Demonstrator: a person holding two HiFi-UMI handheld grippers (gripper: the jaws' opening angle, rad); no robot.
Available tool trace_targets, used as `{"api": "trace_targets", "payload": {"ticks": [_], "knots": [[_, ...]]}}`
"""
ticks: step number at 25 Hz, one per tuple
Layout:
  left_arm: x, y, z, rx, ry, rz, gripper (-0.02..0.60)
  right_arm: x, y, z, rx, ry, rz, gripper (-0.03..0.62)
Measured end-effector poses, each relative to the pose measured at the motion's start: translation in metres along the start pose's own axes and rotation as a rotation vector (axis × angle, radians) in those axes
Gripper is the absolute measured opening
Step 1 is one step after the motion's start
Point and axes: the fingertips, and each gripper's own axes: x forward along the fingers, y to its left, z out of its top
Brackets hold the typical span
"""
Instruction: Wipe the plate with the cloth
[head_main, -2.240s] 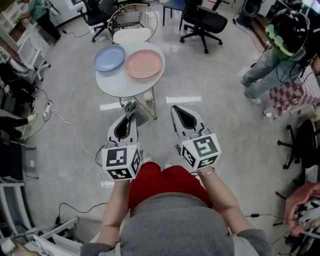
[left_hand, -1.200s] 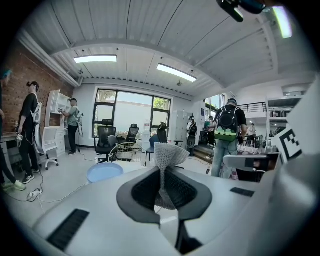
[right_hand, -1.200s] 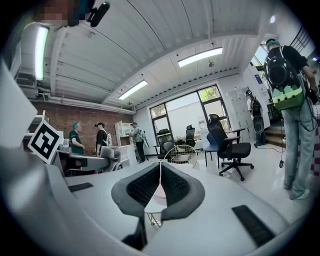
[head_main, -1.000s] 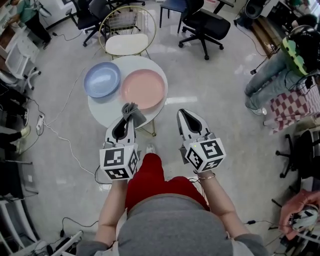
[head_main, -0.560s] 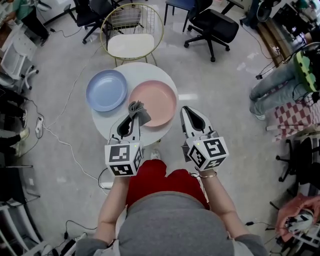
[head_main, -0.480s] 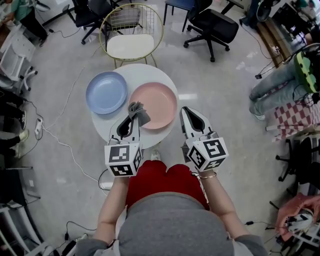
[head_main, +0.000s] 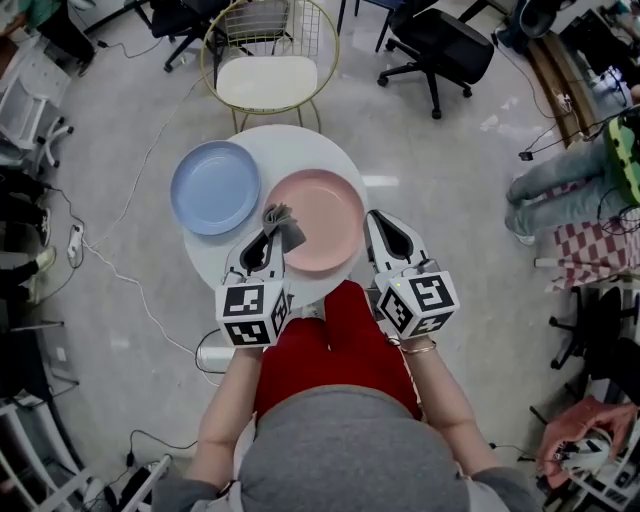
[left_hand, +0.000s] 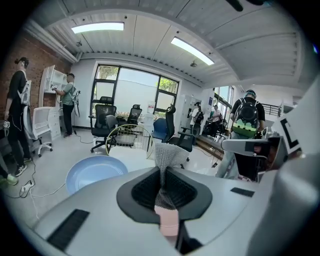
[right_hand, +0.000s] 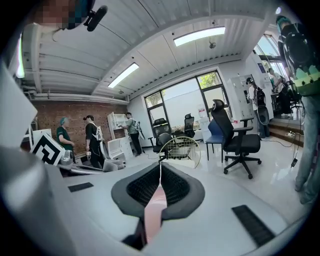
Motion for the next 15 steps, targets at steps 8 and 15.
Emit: {"api": "trace_targets", "payload": {"ticks": [8, 15], "knots": [[0.053, 0.022, -0.007, -0.063, 0.085, 0.065, 0.034, 0.057, -0.032, 0.0, 0.008, 0.077, 0.043, 0.029], [0.107, 0.015, -0.02, -0.078, 0.167, 0.087, 0.034, 0.09, -0.064, -0.016, 0.035, 0.161, 0.087, 0.029]]}}
